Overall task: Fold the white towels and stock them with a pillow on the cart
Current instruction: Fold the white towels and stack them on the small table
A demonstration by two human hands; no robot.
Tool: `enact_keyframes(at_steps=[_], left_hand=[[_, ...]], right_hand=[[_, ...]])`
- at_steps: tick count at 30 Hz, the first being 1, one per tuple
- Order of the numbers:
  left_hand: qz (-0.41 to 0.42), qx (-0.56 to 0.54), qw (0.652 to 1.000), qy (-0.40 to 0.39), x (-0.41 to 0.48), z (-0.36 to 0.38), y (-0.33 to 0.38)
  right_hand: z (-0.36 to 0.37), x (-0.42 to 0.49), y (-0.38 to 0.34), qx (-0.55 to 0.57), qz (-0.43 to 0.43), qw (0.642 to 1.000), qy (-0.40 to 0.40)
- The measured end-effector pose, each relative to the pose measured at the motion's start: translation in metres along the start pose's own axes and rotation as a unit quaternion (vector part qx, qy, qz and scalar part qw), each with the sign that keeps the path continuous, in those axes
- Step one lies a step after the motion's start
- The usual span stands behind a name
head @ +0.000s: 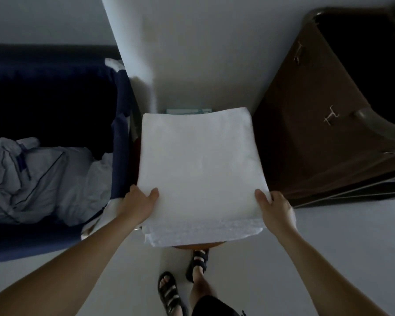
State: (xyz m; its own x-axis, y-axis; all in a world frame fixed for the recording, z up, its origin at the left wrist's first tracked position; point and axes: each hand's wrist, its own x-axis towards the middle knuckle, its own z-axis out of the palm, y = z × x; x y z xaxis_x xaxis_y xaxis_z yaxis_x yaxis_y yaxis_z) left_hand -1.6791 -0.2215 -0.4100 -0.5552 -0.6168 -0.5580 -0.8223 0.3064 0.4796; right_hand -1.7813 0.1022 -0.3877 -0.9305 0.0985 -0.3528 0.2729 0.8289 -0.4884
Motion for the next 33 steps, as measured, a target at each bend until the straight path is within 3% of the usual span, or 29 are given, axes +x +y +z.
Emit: enact_keyframes(at_steps=[5,9,13,18,24,29,33], left_hand=[[0.001,-0.006,1.000,-0.020,0.004,-0.003,-0.002],[0.006,-0.029,0.999,0.017,0.000,-0.003,-0.006],[-0.011,-0.055,0.998,0.001,-0.010,0.007,-0.021],[-0.042,-0.182,0.982,-0.006,-0.012,0.008,-0.028],[-0.067,-0.230,0.971,0.005,-0.015,-0.006,-0.012],[-0.132,-0.319,0.928,-0.143,-0.011,-0.023,-0.006],[-0.153,-0.334,0.910,-0.191,0.001,-0.031,-0.004]], right_hand=[[0.002,-0.001,-0.012,0.070,-0.036,0.995,0.055],[-0.004,0.006,-0.010,0.106,-0.043,0.989,0.095],[0.008,0.008,0.013,0.033,0.034,0.999,-0.008],[0.002,0.013,0.010,0.045,0.069,0.996,-0.027],[-0.013,0.026,-0.002,0.050,0.080,0.992,-0.088],[-0.018,0.039,-0.007,0.149,0.141,0.959,-0.197],[-0.019,0.043,-0.026,0.230,0.156,0.933,-0.228]])
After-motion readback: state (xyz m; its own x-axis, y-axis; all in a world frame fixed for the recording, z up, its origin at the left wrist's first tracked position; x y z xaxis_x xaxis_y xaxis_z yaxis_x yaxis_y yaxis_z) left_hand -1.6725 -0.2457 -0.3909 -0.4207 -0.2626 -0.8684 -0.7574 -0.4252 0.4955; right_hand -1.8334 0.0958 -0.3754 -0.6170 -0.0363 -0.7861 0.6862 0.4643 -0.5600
